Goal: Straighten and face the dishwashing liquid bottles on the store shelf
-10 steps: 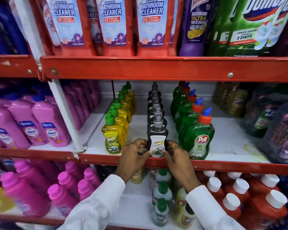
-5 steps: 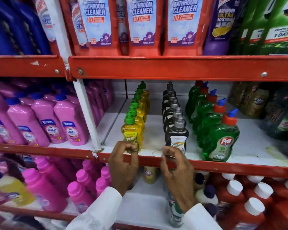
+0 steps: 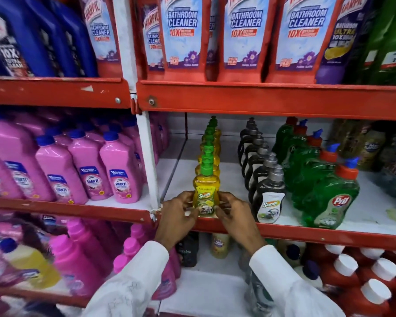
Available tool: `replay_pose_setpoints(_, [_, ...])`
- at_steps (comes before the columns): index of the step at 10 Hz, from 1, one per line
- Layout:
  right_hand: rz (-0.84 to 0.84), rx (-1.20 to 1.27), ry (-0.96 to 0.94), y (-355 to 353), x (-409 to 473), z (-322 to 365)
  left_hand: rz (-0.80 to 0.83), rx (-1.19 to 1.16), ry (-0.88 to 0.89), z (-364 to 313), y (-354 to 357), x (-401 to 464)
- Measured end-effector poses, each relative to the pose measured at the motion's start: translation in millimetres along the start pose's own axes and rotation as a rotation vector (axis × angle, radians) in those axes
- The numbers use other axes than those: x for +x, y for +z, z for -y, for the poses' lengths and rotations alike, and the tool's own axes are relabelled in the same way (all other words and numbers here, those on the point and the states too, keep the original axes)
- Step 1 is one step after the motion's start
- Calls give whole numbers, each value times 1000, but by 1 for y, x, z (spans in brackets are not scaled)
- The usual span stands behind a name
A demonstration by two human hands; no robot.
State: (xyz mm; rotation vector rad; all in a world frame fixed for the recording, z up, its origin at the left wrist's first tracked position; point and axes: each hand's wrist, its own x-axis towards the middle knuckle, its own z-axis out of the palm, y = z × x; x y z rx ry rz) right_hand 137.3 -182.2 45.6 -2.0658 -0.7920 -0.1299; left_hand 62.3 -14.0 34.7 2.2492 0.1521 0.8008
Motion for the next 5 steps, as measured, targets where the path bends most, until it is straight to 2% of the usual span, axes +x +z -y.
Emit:
replay_pose_setpoints(4, [-19,22,81,0,-4,4,48,-62,-17,5,0,1])
replay_pose_setpoints(5, [-139,-19,36,-6,-15,12,-45,-58,-13,2,-3,-2])
